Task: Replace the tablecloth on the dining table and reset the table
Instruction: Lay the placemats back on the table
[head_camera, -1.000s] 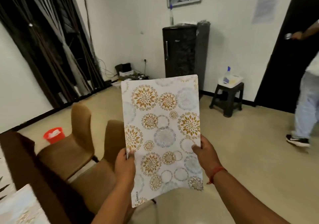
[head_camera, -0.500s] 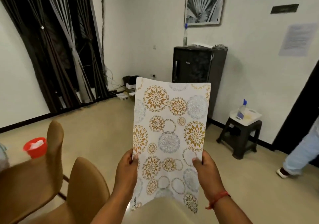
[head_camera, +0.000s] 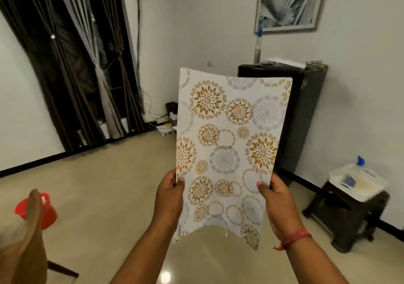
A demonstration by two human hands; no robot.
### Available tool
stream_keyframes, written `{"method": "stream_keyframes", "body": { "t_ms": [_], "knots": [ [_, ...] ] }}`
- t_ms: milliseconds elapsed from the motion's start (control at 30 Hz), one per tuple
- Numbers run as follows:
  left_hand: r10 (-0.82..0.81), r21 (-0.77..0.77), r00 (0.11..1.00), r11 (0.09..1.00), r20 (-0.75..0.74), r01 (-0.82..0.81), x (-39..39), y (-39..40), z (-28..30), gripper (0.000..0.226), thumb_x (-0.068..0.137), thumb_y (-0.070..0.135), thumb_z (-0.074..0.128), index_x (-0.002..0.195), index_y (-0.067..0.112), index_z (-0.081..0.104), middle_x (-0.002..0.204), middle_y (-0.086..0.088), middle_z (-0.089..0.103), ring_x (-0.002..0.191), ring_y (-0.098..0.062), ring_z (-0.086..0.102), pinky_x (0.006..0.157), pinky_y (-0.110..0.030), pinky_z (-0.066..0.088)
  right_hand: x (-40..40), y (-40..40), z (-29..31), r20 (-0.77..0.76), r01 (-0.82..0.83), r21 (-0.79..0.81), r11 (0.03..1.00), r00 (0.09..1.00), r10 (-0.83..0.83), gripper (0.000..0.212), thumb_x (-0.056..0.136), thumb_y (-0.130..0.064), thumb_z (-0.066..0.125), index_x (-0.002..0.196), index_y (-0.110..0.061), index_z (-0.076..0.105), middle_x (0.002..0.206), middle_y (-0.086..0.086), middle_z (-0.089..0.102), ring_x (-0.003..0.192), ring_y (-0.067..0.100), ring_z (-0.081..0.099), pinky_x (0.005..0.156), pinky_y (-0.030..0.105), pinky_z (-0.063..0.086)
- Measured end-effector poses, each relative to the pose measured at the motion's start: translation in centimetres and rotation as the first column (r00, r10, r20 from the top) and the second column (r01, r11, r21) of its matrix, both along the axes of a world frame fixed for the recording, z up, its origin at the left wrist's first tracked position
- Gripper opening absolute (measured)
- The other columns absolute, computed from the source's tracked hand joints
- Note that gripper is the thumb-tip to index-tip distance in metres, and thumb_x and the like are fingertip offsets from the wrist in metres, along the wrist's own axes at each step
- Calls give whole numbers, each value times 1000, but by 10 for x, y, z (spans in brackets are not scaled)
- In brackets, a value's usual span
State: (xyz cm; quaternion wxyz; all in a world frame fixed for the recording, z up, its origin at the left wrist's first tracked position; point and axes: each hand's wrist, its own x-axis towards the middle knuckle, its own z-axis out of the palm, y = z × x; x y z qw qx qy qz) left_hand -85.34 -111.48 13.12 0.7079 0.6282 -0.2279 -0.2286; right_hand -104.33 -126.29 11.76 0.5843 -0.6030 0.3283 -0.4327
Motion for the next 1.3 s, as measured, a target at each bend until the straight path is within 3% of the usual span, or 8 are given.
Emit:
{"method": "stream_keyframes", "body": {
  "t_ms": [233, 533, 800, 933, 1067, 1133, 1200, 1300],
  "knots": [
    [172, -10, 985, 985, -30, -172, 114, -113, 11, 30, 105, 15, 45, 115, 31, 68, 111, 4, 75, 104, -22, 71, 97, -52, 53, 146, -158, 24, 20, -247, 19, 969, 969, 247, 34, 101, -8, 49, 122, -30, 65, 118, -7, 72, 112, 17, 67, 102, 53, 49],
    [423, -131, 905, 896, -38, -424, 284, -177, 35, 26, 106, 19, 44, 122, 27, 63, 113, 3, 74, 104, -23, 71, 94, -53, 54, 378, -242, 60, 97, -488, -111, 866, 862, 498, 38, 101, -3, 48, 129, -24, 61, 125, -6, 69, 117, 15, 64, 102, 45, 49],
    [552, -100, 833, 831, 37, -547, 505, -182, 29, 29, 107, 20, 39, 118, 29, 65, 112, 3, 73, 104, -22, 71, 92, -54, 55, 614, -255, 59, 49, -611, -133, 780, 782, 621, 39, 101, -3, 48, 132, -24, 59, 124, -9, 69, 116, 10, 64, 102, 41, 49],
    [614, -76, 787, 789, 57, -610, 623, -177, 29, 30, 106, 22, 41, 118, 33, 66, 114, 5, 73, 106, -21, 70, 92, -52, 56, 738, -254, 59, 72, -655, -79, 751, 748, 660, 35, 101, -4, 49, 127, -24, 61, 118, -8, 72, 110, 10, 67, 93, 37, 52],
    [640, -60, 765, 768, 66, -637, 714, -162, 19, 27, 105, 27, 45, 116, 38, 67, 114, 4, 73, 106, -23, 70, 90, -52, 56, 848, -243, 43, 93, -724, -41, 689, 684, 724, 33, 101, -4, 49, 123, -24, 63, 114, -8, 73, 104, 10, 70, 76, 22, 58],
    [672, -30, 739, 740, 56, -671, 759, -148, 12, 26, 104, 29, 46, 116, 38, 66, 114, 2, 73, 106, -26, 70, 91, -55, 55, 906, -236, 35, 106, -769, -37, 638, 632, 768, 33, 101, -3, 48, 124, -21, 63, 115, -5, 73, 105, 13, 70, 79, 26, 59],
    [761, -38, 648, 648, 30, -760, 816, -127, -1, 26, 103, 28, 45, 117, 35, 66, 115, 0, 73, 106, -27, 69, 93, -57, 54, 987, -220, 23, 84, -828, -35, 560, 556, 827, 33, 101, -3, 47, 126, -18, 62, 116, -3, 73, 106, 15, 70, 86, 35, 58],
    [860, -22, 508, 507, -51, -861, 872, -98, -3, 30, 105, 20, 44, 110, 35, 69, 108, 2, 75, 101, -24, 71, 92, -54, 55, 1082, -189, 15, 64, -899, -4, 439, 438, 897, 33, 101, -2, 48, 128, -17, 61, 117, -4, 72, 108, 16, 69, 89, 38, 54]
  ]
}}
